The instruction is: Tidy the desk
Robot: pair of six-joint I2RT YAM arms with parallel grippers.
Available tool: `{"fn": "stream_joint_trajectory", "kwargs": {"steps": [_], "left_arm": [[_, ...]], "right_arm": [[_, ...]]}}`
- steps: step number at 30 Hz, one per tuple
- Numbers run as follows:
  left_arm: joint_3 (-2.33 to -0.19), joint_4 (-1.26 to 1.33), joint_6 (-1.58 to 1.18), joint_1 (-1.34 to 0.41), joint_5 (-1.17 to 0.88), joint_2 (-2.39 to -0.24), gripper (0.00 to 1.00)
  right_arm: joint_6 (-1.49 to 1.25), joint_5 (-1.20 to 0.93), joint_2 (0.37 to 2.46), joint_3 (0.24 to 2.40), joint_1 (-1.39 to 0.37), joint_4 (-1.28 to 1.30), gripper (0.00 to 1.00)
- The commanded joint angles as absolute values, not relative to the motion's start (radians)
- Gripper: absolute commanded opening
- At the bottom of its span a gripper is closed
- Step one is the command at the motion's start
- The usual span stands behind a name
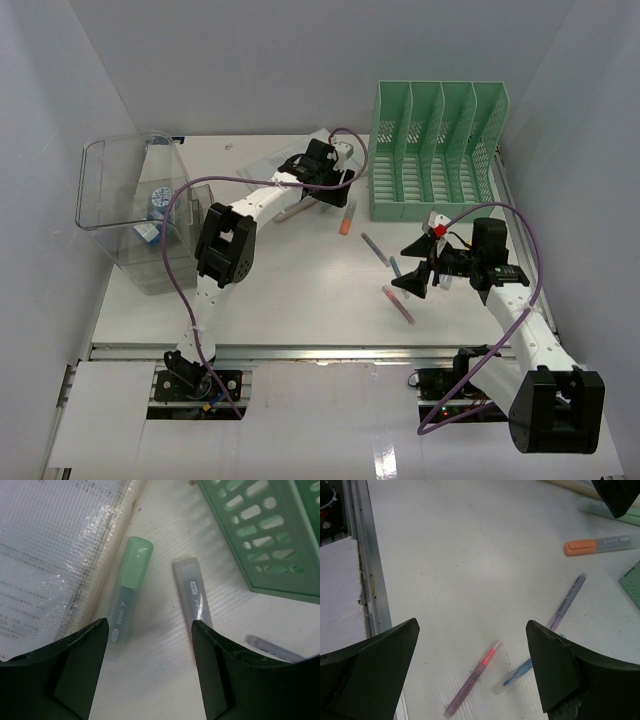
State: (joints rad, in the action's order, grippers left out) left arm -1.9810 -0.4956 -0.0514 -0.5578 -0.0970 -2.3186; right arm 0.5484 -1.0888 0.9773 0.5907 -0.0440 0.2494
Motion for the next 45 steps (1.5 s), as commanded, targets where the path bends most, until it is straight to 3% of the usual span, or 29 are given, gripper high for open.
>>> {"fn": "stream_joint_trajectory", "kwargs": {"steps": [1,11,14,19,21,23,24,30,37,45], "left_arm": [[-2.046,-0.482,0.03,-0.549,-0.019,-2.336,0.74],[-2.085,-0.505,0.04,-0.543,-0.06,-2.42,0.62],[-2.076,-0.508,0.031,-0.541,-0.051,-2.431,0.53],[-2.054,-0.51,0.021,-0.539,-0.025,-2.434,0.45],[-2.044,-0.509,0.017,-0.538,-0.026,-2.427,0.37],[-2.025,-0.509,-0.026,-0.54,-0.033,-2.403,0.23],[-2.002,-0.507,-0.041,-0.539,-0.036,-2.373,0.16],[-1.78,-0.464,-0.145,-0.538,-0.007,-2.103,0.02],[-1.397,-0.535,-0.279,-0.474,0.132,-1.611,0.0],[-1.189,-0.773,-0.456,-0.279,0.494,-1.365,0.0]], "right_arm": [[0.555,-1.144,0.992,0.595,-0.032,0.259,0.94],[0.546,-1.149,1.001,0.594,-0.015,0.261,0.94],[0.545,-1.147,1.002,0.594,-0.012,0.261,0.94],[0.534,-1.145,1.009,0.594,-0.012,0.261,0.93],[0.532,-1.146,1.006,0.592,0.017,0.261,0.94],[0.532,-1.148,1.006,0.592,0.02,0.261,0.94],[0.532,-1.149,1.006,0.593,0.022,0.261,0.94],[0.529,-1.147,1.003,0.589,0.026,0.261,0.94],[0.519,-1.152,1.0,0.584,0.028,0.266,0.94],[0.507,-1.152,1.007,0.586,0.029,0.261,0.94]]}}
